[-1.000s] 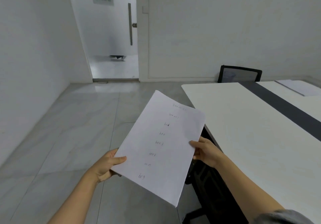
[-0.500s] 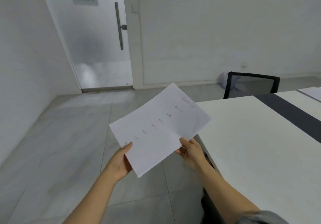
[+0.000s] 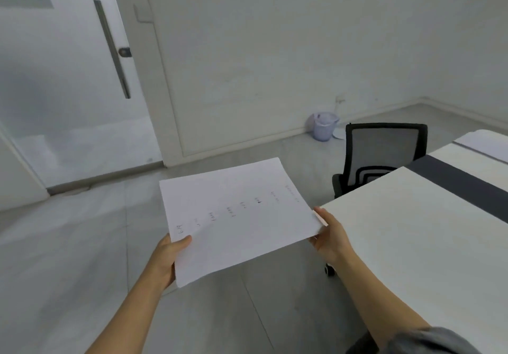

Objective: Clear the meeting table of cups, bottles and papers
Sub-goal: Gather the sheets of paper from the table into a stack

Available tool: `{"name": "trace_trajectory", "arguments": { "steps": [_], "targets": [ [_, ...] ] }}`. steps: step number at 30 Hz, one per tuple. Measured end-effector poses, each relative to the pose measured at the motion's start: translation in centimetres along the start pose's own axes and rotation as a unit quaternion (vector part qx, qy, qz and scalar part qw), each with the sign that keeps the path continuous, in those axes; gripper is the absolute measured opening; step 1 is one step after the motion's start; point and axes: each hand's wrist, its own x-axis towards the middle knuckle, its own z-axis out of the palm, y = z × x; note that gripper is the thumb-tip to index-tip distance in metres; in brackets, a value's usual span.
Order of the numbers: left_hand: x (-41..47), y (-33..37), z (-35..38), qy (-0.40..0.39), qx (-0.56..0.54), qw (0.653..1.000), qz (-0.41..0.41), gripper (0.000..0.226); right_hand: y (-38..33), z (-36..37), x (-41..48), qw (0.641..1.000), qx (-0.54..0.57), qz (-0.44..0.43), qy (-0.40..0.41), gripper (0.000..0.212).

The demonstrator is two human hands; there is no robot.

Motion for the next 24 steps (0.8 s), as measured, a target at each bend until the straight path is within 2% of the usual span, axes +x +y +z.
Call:
{"name": "trace_trajectory", "arguments": {
  "steps": [6,9,12,15,24],
  "targets": [
    [13.7,2.7,0.3,-0.074,0.022,0.996,-0.052,0.024,-2.1,2.1,8.1,0.978,-0.203,0.008,0.037,0.017],
    [20.2,3.2,2.4,-0.101,0.037,0.992,-0.066,0.024,-3.2,2.5,13.0,0.967,-0.252,0.012,0.024,0.02],
    [28.4,3.9,5.0,-0.125,0.049,0.988,-0.072,0.023,-4.6,3.1,20.1,0.964,-0.261,0.004,0.042,0.015],
    [36.2,5.0,7.8,-0.143,0.048,0.985,-0.088,0.023,-6.9,4.0,28.0,0.965,-0.251,-0.012,0.068,0.022],
    [54.3,8.6,16.3,-0.138,0.051,0.981,-0.123,0.023,-14.5,7.7,43.2,0.964,-0.244,-0.056,0.087,0.024]
  ]
}}
